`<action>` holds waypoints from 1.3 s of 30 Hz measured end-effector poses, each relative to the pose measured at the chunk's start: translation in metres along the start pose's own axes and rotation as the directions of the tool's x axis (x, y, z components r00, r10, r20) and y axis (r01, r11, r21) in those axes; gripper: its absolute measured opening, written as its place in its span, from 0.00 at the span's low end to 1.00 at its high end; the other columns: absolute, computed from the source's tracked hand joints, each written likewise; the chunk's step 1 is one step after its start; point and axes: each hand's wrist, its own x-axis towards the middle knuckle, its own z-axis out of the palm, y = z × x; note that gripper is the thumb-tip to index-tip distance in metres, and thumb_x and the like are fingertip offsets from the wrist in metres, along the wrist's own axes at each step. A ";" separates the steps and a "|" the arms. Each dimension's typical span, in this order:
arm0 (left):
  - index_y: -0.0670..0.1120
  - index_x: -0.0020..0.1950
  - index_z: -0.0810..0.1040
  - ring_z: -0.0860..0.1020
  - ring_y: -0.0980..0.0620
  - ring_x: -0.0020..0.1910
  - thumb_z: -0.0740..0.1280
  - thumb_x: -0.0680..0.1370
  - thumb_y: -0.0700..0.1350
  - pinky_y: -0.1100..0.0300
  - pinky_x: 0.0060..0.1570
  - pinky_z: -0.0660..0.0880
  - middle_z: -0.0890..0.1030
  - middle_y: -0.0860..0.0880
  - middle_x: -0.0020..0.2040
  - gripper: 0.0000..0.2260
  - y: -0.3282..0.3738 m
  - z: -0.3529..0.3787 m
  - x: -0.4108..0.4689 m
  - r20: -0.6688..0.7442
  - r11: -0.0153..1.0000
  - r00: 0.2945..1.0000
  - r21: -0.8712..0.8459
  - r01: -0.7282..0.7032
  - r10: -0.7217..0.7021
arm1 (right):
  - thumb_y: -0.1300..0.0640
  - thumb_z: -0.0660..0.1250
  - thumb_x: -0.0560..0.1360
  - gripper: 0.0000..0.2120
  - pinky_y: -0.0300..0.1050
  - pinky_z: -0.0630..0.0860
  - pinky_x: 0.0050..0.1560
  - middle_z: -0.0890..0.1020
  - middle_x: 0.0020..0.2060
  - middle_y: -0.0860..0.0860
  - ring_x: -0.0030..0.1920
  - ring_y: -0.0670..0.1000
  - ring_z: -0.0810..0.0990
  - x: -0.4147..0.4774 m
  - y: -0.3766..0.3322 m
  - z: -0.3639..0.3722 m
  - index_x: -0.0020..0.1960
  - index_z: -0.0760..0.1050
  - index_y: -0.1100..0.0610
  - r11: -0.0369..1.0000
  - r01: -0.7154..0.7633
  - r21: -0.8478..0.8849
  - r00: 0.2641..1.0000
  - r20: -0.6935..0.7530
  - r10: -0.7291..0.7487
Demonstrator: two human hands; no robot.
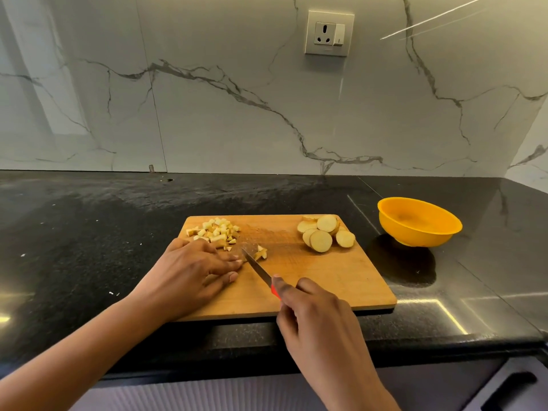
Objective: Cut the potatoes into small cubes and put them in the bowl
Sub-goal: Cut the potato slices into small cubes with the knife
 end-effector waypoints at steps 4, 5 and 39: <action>0.60 0.58 0.79 0.77 0.58 0.51 0.43 0.78 0.67 0.59 0.47 0.66 0.80 0.64 0.55 0.28 0.000 -0.002 0.000 -0.006 0.999 1.000 0.033 -0.022 0.022 | 0.51 0.70 0.72 0.22 0.29 0.56 0.28 0.75 0.40 0.43 0.30 0.44 0.71 -0.001 0.000 0.005 0.66 0.74 0.47 0.995 -0.058 -0.080 0.993 0.098 0.065; 0.59 0.57 0.80 0.78 0.58 0.50 0.43 0.78 0.66 0.60 0.45 0.67 0.81 0.64 0.54 0.28 0.001 -0.002 0.000 -0.017 0.998 0.999 0.050 -0.039 0.040 | 0.51 0.74 0.69 0.22 0.29 0.54 0.26 0.76 0.37 0.43 0.27 0.44 0.72 0.000 0.000 0.007 0.62 0.78 0.49 0.994 -0.050 -0.097 0.995 0.078 0.058; 0.60 0.58 0.79 0.76 0.60 0.53 0.45 0.78 0.66 0.57 0.49 0.68 0.79 0.66 0.54 0.26 -0.004 -0.002 -0.002 -0.020 0.998 0.998 -0.002 -0.058 0.058 | 0.52 0.79 0.62 0.24 0.26 0.54 0.24 0.74 0.32 0.41 0.22 0.43 0.71 0.000 -0.004 0.009 0.57 0.81 0.50 0.990 -0.003 -0.142 0.998 0.064 0.013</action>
